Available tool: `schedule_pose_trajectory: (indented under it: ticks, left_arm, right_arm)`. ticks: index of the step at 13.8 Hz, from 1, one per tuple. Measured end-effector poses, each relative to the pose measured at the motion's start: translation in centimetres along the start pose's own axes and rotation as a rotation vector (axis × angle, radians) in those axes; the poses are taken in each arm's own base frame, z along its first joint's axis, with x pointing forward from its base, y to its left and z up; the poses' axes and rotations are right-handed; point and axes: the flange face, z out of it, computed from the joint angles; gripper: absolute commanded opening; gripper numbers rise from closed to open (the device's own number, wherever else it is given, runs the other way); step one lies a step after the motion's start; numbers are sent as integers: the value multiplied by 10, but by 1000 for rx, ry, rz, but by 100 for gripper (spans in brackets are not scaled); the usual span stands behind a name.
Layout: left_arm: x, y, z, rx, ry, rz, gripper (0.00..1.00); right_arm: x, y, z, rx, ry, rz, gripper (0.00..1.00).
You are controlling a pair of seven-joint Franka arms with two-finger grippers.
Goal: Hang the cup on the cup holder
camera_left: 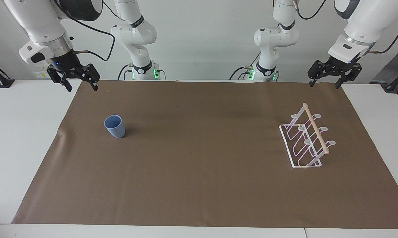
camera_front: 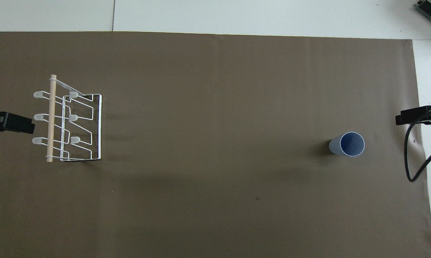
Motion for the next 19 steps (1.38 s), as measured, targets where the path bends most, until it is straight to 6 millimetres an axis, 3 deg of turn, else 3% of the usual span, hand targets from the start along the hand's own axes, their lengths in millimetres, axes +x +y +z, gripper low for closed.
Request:
schedule_pose_trajectory:
  ticks: [4, 8, 12, 19]
  left_arm:
    - [0, 0, 0, 0, 1, 0, 100]
    - [0, 0, 1, -1, -2, 0, 100]
    - [0, 0, 2, -1, -3, 0, 100]
    - [0, 1, 3, -3, -4, 0, 100]
  right_arm:
    - [0, -1, 40, 2, -16, -1, 100]
    - [-3, -19, 82, 4, -44, -34, 100]
    - [-4, -37, 99, 3, -47, -65, 100]
    - [-15, -45, 143, 4, -74, -80, 100]
